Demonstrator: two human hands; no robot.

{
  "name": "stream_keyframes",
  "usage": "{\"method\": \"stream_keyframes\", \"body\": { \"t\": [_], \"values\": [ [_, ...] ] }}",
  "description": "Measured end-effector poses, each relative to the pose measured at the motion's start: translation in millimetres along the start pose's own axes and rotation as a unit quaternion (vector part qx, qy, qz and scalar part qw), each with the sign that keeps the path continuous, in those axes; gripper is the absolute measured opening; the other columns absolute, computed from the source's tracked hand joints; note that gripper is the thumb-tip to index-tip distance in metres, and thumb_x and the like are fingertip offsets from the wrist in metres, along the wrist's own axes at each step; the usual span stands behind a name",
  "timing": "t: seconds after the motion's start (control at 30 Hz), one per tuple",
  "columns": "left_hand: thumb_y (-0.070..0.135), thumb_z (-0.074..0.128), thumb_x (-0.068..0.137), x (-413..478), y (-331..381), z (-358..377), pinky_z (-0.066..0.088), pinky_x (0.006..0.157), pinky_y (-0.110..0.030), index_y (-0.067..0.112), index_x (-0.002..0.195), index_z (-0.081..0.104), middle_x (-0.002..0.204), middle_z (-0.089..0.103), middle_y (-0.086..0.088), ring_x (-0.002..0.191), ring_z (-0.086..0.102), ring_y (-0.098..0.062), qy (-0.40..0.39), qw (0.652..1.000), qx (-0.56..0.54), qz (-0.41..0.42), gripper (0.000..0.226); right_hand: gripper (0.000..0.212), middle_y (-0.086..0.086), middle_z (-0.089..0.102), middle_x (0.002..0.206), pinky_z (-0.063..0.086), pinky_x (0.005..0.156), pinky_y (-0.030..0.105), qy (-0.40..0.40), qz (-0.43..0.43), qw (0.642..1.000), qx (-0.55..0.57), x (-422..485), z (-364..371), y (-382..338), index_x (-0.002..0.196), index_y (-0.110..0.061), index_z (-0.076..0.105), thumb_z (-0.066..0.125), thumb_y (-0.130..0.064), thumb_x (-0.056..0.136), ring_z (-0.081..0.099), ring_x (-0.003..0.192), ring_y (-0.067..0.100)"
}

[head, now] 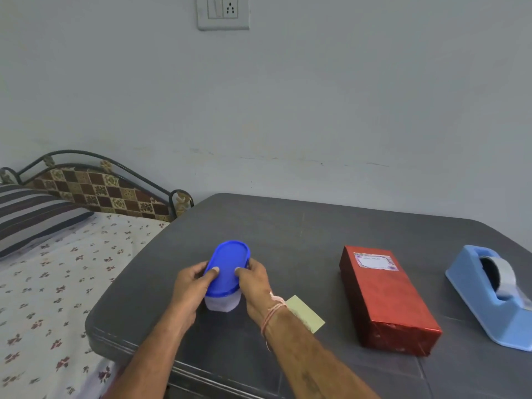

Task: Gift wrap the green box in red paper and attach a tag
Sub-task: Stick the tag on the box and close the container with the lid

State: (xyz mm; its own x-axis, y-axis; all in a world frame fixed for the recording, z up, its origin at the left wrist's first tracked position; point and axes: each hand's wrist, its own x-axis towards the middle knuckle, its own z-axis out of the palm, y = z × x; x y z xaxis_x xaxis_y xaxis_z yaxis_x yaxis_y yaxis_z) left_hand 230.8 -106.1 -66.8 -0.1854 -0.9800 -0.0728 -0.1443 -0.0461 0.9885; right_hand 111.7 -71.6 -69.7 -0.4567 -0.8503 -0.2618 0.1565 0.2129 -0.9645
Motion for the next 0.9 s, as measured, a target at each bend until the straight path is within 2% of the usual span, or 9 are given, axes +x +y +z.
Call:
{"method": "stream_keyframes", "body": {
  "t": [0.1, 0.17, 0.3, 0.43, 0.53, 0.63, 0.7, 0.8, 0.9],
  "values": [
    [0.024, 0.073, 0.093, 4, 3, 4, 0.056, 0.093, -0.041, 0.017, 0.126, 0.068, 0.131, 0.067, -0.010, 0.115, 0.066, -0.025, 0.093, 0.984, 0.143, 0.055, 0.034, 0.016, 0.003, 0.068, 0.118, 0.052, 0.084, 0.024, -0.005, -0.039, 0.997, -0.068, -21, -21, -13, 0.112, -0.016, 0.066, 0.061, -0.019, 0.097, 0.065, 0.106, 0.021],
    [0.031, 0.076, 0.089, -1, 9, 18, 0.053, 0.098, -0.046, 0.018, 0.133, 0.063, 0.131, 0.063, -0.006, 0.119, 0.060, -0.025, 0.161, 0.949, 0.218, 0.159, 0.048, 0.053, 0.003, 0.053, 0.148, 0.040, 0.107, 0.022, 0.009, -0.088, 0.983, -0.163, -31, -52, -25, 0.146, -0.014, 0.051, 0.066, -0.030, 0.098, 0.051, 0.137, 0.018],
    [0.033, 0.076, 0.091, -34, 36, 90, 0.051, 0.092, -0.029, 0.017, 0.125, 0.067, 0.117, 0.069, 0.003, 0.104, 0.064, -0.011, -0.001, 0.982, 0.085, 0.171, 0.039, 0.068, 0.006, 0.048, 0.155, 0.027, 0.114, 0.021, 0.101, -0.203, 0.913, -0.339, -55, -145, -50, 0.152, -0.013, 0.044, 0.072, -0.035, 0.094, 0.041, 0.145, 0.019],
    [0.041, 0.070, 0.094, -63, 37, 163, 0.048, 0.074, -0.024, 0.017, 0.122, 0.064, 0.108, 0.069, 0.000, 0.085, 0.061, -0.007, -0.195, 0.979, 0.042, 0.045, 0.037, 0.081, 0.004, 0.042, 0.157, 0.035, 0.117, 0.045, 0.234, -0.111, 0.849, -0.460, -79, -237, -53, 0.154, -0.018, 0.038, 0.068, -0.054, 0.088, 0.034, 0.147, 0.027],
    [0.044, 0.069, 0.094, -81, 29, 199, 0.040, 0.059, -0.017, 0.018, 0.099, 0.067, 0.086, 0.065, 0.009, 0.065, 0.055, -0.003, -0.292, 0.954, 0.064, 0.023, 0.027, 0.070, 0.010, 0.058, 0.134, 0.045, 0.103, 0.045, 0.221, 0.006, 0.895, -0.388, -94, -292, -40, 0.142, -0.009, 0.050, 0.070, -0.050, 0.089, 0.055, 0.129, 0.030],
    [0.036, 0.071, 0.094, -94, 28, 218, 0.046, 0.060, -0.006, 0.020, 0.109, 0.073, 0.100, 0.078, 0.010, 0.080, 0.072, 0.004, -0.350, 0.936, 0.043, 0.005, 0.022, 0.031, 0.005, 0.078, 0.102, 0.059, 0.080, 0.043, 0.144, 0.007, 0.957, -0.251, -98, -317, -19, 0.113, -0.012, 0.073, 0.073, -0.036, 0.093, 0.073, 0.086, 0.019],
    [0.029, 0.074, 0.093, -92, 30, 221, 0.052, 0.068, -0.011, 0.021, 0.115, 0.072, 0.105, 0.079, 0.004, 0.089, 0.075, -0.003, -0.328, 0.945, 0.020, 0.010, 0.024, 0.021, 0.002, 0.080, 0.098, 0.060, 0.070, 0.031, 0.139, -0.022, 0.967, -0.212, -88, -316, -15, 0.109, -0.015, 0.075, 0.072, -0.030, 0.094, 0.076, 0.085, 0.017],
    [0.018, 0.076, 0.091, -66, 39, 210, 0.056, 0.072, -0.016, 0.014, 0.116, 0.073, 0.105, 0.079, -0.001, 0.091, 0.076, -0.010, -0.285, 0.958, -0.010, 0.025, 0.026, 0.018, 0.000, 0.080, 0.099, 0.060, 0.078, 0.029, 0.120, -0.068, 0.974, -0.177, -54, -298, -25, 0.108, -0.014, 0.076, 0.073, -0.021, 0.092, 0.076, 0.093, 0.021],
    [0.008, 0.075, 0.089, -21, 58, 190, 0.054, 0.064, -0.013, 0.012, 0.111, 0.073, 0.102, 0.079, -0.005, 0.078, 0.075, -0.005, -0.233, 0.972, -0.016, 0.025, 0.022, 0.021, -0.002, 0.077, 0.099, 0.049, 0.056, 0.015, 0.053, -0.071, 0.986, -0.138, -13, -266, -45, 0.113, -0.014, 0.075, 0.071, -0.014, 0.092, 0.071, 0.073, 0.006]
  ]
}}
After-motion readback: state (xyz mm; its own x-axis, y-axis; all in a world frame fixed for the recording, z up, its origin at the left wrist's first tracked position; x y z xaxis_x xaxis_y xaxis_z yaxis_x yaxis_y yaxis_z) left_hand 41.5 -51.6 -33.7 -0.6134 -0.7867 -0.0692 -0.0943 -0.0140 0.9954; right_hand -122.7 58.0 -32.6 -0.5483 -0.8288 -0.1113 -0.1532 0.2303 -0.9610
